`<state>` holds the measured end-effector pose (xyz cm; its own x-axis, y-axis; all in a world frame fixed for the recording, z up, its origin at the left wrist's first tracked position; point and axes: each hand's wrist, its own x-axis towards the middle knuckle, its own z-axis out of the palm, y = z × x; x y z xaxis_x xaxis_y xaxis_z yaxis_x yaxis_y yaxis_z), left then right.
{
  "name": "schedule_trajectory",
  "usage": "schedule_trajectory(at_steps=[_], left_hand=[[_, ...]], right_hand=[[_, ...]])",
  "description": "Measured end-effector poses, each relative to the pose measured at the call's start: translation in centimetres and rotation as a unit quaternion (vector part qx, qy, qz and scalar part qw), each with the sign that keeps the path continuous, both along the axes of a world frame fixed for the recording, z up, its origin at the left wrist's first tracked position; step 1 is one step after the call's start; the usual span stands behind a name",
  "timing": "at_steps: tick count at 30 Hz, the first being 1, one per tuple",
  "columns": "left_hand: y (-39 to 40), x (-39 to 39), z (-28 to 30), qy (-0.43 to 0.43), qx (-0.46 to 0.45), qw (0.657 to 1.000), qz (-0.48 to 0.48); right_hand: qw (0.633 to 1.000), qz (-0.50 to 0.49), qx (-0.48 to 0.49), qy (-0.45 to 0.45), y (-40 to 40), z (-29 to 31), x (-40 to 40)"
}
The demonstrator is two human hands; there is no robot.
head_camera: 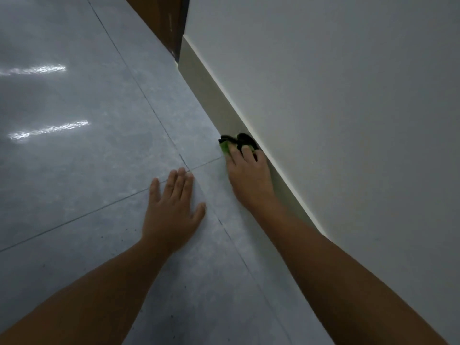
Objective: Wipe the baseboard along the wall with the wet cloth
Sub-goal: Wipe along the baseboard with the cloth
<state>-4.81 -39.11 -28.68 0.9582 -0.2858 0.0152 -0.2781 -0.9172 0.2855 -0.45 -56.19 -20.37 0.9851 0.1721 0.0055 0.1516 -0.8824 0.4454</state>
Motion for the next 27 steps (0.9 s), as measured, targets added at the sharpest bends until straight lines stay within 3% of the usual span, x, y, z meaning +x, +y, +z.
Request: schedule_trajectory(at_steps=[2,6,10,13,17,23,27], left_hand=[[0.1,0.0,0.0,-0.002,-0.003,1.000,-0.001],[0.3,0.2,-0.2,0.002,-0.016,1.000,-0.008],[0.3,0.2,-0.1,-0.001,-0.023,1.000,-0.012],[0.3,0.1,-0.3,-0.004,-0.029,1.000,-0.009],[0.4,0.0,-0.4,0.000,-0.029,0.999,-0.013],[0.3,0.0,-0.4,-0.010,-0.026,1.000,-0.007],[0.4,0.1,-0.6,-0.017,-0.011,1.000,-0.008]], right_hand=[[0.997,0.037,-0.074,0.013,-1.9,0.6,-0.7],[0.990,0.034,-0.133,0.041,-6.9,0.0,-9.0],[0.988,-0.034,-0.139,0.060,-10.8,-0.4,-20.6],[0.983,-0.110,-0.104,0.103,-10.8,-1.0,-24.0],[0.989,-0.078,-0.081,0.095,-8.7,-2.5,-18.3],[0.989,-0.043,-0.107,0.088,0.7,-2.1,-0.8],[0.980,-0.103,-0.143,0.094,4.3,-3.3,4.2]])
